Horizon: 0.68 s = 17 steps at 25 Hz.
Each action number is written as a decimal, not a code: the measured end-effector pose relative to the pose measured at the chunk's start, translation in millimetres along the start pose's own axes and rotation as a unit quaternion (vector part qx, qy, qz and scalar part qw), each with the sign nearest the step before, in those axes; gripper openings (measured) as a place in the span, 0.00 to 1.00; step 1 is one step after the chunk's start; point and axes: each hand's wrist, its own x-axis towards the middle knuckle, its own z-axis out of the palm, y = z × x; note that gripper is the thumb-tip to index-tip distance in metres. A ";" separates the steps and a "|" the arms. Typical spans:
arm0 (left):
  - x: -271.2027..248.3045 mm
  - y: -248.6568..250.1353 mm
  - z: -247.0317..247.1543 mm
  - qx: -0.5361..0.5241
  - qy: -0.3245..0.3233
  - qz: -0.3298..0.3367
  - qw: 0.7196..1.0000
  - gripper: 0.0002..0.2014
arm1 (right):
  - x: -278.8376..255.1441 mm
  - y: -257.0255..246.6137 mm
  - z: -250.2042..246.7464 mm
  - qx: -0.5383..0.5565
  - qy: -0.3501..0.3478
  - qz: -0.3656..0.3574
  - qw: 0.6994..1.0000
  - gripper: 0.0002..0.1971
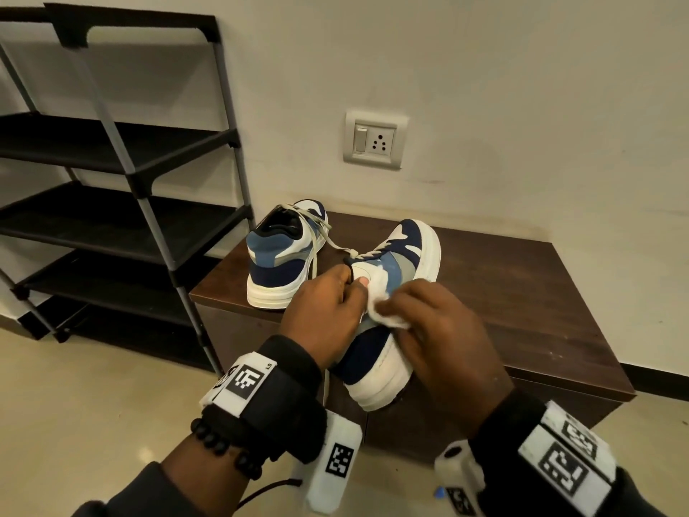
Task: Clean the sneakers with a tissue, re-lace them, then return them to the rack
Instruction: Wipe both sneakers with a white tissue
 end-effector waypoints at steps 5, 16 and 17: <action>-0.7 5.9 -0.1 0.010 -0.007 0.013 1.000 0.19 | 12.0 30.1 -10.8 0.026 0.042 0.108 0.993 0.11; -13.1 32.4 2.7 0.232 -0.065 0.085 0.967 0.19 | 2.1 42.7 -46.6 0.021 0.045 0.188 0.981 0.15; -15.1 35.6 4.5 0.247 -0.055 0.104 0.962 0.17 | 2.7 43.7 -50.1 0.015 0.053 0.193 0.980 0.16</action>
